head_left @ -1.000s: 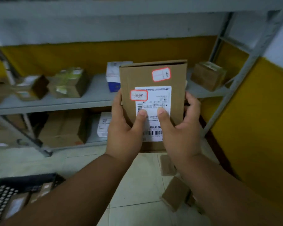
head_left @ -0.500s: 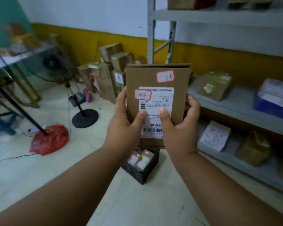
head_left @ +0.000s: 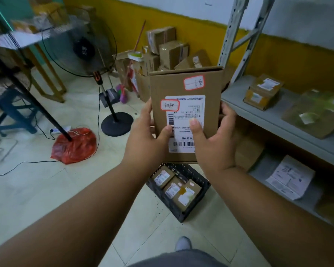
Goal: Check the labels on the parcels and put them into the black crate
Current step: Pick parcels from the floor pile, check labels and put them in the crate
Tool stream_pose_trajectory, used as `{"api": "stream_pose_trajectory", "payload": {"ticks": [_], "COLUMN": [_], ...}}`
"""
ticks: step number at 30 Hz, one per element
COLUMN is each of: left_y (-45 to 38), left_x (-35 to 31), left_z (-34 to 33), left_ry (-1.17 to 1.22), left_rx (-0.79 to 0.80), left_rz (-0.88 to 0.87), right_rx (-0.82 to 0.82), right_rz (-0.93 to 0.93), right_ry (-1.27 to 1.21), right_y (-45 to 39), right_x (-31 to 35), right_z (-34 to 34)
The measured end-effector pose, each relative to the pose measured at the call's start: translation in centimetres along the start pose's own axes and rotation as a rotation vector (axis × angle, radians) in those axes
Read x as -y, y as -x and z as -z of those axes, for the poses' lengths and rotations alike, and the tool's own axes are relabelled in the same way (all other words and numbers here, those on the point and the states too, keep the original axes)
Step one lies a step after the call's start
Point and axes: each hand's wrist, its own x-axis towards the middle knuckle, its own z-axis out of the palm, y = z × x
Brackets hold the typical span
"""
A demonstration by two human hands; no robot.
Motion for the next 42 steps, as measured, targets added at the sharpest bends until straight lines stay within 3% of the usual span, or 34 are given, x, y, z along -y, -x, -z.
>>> {"api": "stream_pose_trajectory", "payload": {"ticks": [4, 9, 13, 20, 25, 29, 35, 42], "left_y": [-5.8, -12.5, -18.8, -28.5, -30.9, -31.6, -29.7, -27.0], "left_x": [2.0, 5.1, 7.8, 12.5, 18.2, 26.7, 45.9, 66.7], "left_z": [0.5, 0.6, 0.4, -2.2, -6.8, -13.1, -23.6, -29.3], "left_ry": [-0.083, -0.08, -0.114, -0.214, -0.148, -0.189, -0.376, -0.576], "left_rx": [0.008, 0.089, 0.226, 0.639, 0.725, 0.727, 0.825, 0.91], "left_rz": [0.04, 0.072, 0.027, -0.14, 0.004, 0.094, 0.205, 0.279], "right_rx": [0.063, 0.022, -0.127, -0.442, -0.518, -0.453, -0.346, -0.157], "right_rz": [-0.061, -0.128, -0.231, -0.464, -0.585, -0.734, -0.952, -1.094], "right_ry": [0.044, 0.096, 0.117, 0.305, 0.463, 0.51, 0.549, 0.492], "right_y": [-3.2, -6.7, -8.3, -9.2, -8.4, -6.6, 0.0, 11.6], "right_x": [-1.8, -4.1, -6.6, -11.4, -16.9, -26.4, -45.9, -63.3], "right_z": [-4.0, -8.9, -12.8, -17.3, -19.3, -21.1, -25.4, -32.3]}}
